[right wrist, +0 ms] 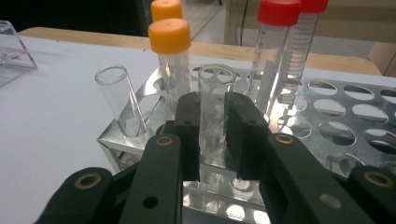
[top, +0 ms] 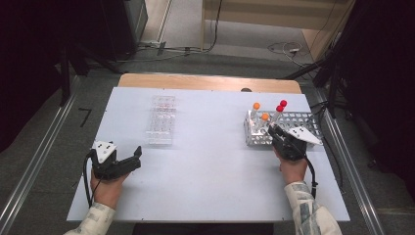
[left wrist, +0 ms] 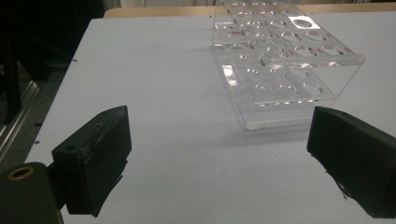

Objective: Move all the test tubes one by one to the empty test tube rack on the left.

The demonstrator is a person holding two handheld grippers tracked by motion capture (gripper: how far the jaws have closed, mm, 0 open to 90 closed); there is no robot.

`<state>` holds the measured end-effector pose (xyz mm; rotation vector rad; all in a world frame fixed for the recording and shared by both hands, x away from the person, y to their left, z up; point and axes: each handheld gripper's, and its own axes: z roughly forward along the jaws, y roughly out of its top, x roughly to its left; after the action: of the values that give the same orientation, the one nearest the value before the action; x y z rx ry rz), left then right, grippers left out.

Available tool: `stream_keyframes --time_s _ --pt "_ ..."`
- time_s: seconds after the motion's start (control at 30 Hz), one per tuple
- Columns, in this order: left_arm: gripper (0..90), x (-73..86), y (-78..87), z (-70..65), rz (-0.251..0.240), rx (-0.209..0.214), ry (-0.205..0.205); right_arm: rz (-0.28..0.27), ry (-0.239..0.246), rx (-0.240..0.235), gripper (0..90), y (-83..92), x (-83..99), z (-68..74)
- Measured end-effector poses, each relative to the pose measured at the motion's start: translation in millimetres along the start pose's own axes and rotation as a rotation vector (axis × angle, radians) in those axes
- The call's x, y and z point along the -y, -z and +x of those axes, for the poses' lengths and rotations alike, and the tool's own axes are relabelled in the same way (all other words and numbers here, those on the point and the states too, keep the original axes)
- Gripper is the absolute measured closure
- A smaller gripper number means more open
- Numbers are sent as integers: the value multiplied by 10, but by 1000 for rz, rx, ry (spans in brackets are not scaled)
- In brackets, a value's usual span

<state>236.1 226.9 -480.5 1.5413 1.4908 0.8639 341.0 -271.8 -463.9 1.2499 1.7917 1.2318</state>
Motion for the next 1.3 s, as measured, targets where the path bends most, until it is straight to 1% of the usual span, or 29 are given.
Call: stream_keyframes --time_s 0.03,0.13,0.2,0.23,0.4,0.6,0.67,0.73,1.0,1.1,1.13,1.17,1.23,1.3 --pt "67 0 1 1 -1 0 -1 0 0 0 727 0 0 0" --pt "67 0 3 1 -2 -1 2 -23 -7 2 727 53 -63 3" --pt "67 -1 3 3 -2 -1 2 -51 -13 -2 728 114 -132 10" --pt "67 -1 4 3 -2 -1 2 -51 -13 -2 728 114 -132 10" --pt "67 -2 10 7 -2 -2 4 -87 -18 5 729 223 -229 12" --pt "67 -3 10 7 -1 -1 5 -106 -25 -4 729 305 -276 10" --pt "67 -4 12 7 -3 0 6 -111 -32 -13 729 341 -290 15" --pt "67 -6 16 7 -2 0 6 -117 -26 -21 729 376 -300 25" --pt "67 -5 21 14 -1 7 7 -110 -24 -60 729 507 -290 82" --pt "78 -9 25 12 -4 6 9 -94 -14 -83 729 535 -238 140" --pt "78 -11 25 10 -4 9 9 -94 -14 -83 729 535 -238 140" --pt "79 -13 26 2 -3 10 5 -85 -10 -99 729 543 -212 185" --pt "79 -13 26 -15 -4 16 -1 -84 -8 -103 729 545 -207 202" --pt "79 -12 25 -39 -4 22 -5 -80 -4 -118 729 552 -195 248"
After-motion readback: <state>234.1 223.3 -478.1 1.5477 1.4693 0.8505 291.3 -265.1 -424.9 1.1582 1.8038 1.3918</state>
